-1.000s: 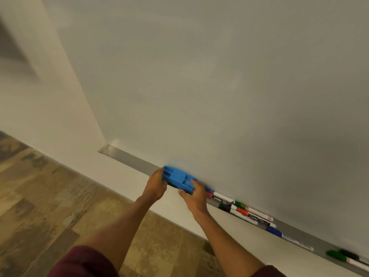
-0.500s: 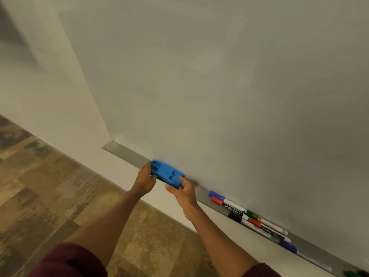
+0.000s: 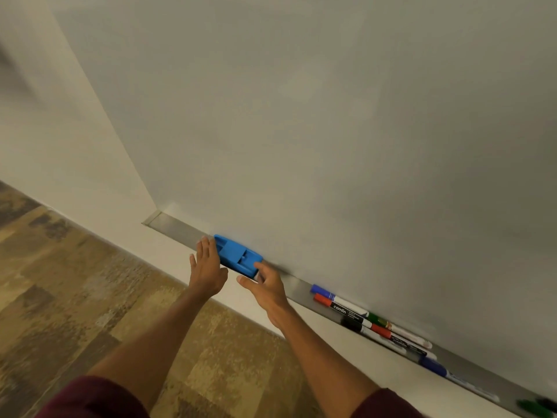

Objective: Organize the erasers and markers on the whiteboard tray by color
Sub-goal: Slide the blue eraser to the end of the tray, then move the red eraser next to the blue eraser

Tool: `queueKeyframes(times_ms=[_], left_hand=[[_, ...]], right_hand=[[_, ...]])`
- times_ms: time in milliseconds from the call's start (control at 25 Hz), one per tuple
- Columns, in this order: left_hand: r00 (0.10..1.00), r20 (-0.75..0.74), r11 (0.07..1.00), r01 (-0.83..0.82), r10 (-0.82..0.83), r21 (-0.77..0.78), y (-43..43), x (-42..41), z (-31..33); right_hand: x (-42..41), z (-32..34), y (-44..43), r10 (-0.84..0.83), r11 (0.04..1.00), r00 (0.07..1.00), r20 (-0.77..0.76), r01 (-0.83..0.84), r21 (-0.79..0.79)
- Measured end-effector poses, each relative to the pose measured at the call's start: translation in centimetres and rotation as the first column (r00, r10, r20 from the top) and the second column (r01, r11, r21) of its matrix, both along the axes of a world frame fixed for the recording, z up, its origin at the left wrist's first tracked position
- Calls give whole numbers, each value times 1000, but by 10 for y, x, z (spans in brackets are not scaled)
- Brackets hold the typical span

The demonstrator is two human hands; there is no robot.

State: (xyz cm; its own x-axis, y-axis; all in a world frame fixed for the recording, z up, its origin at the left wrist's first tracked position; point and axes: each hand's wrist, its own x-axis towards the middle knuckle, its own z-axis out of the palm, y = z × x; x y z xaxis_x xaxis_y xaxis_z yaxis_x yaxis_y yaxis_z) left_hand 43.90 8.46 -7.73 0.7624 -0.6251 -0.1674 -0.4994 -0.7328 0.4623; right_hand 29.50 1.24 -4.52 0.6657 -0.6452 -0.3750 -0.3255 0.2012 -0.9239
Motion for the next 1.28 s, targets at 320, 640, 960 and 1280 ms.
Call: queueKeyframes(times_ms=[320, 640, 960, 1280], left_hand=[[895, 306, 939, 343, -324, -8, -10, -122, -23], [819, 258, 856, 512, -513, 75, -26, -195, -37], [806, 237, 837, 541, -543, 76, -40, -212, -39], [779, 292, 825, 560, -555, 75, -42, -230, -41]], right_hand=[[-79, -28, -19, -9, 479, 919, -395, -343, -808], [-163, -34, -41, -77, 478, 641, -764, -649, -592], [-226, -35, -54, -96, 469, 635, -766, -650, -598], [-263, -25, -59, -162, 497, 619, -768, -621, -606]])
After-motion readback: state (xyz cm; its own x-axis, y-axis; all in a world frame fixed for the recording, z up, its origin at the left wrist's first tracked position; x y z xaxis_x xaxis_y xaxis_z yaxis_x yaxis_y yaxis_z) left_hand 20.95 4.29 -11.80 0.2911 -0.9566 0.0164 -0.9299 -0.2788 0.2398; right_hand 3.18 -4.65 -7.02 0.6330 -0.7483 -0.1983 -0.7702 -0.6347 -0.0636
